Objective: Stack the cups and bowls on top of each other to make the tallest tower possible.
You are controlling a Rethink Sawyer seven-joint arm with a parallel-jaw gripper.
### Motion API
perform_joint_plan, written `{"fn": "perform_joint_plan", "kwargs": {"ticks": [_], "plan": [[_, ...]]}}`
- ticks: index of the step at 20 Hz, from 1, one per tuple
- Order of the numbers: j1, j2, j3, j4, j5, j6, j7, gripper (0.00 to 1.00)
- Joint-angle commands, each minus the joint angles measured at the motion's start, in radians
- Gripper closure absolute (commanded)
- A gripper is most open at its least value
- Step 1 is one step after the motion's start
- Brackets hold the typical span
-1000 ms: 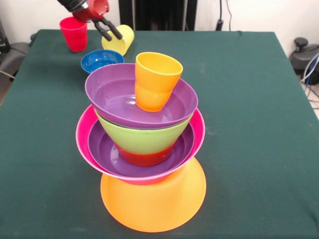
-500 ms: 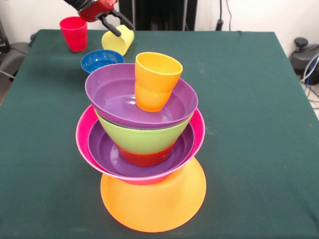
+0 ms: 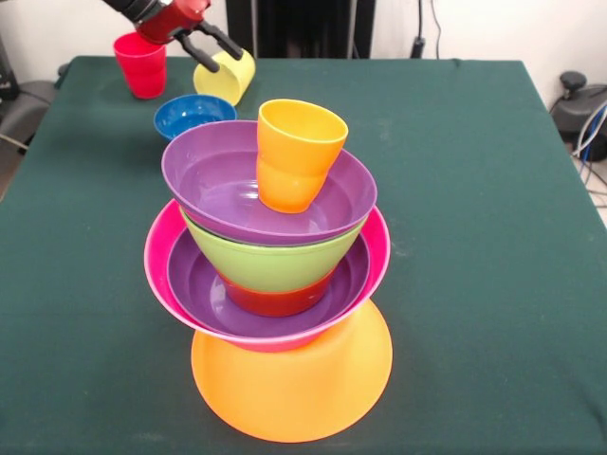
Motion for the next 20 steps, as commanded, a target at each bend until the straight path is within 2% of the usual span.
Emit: {"fn": "perform_joint_plan", "kwargs": {"ticks": [1, 7, 20], "plan": [[0.050, 0.078, -0.025, -0.143, -0.025, 0.064, -0.338, 0.00], [0.029, 0.116, -0.050, -0.132, -0.056, 0.042, -0.350, 0.00], [0.024, 0.151, -0.101, -0.132, -0.075, 0.087, -0.388, 0.00]]}}
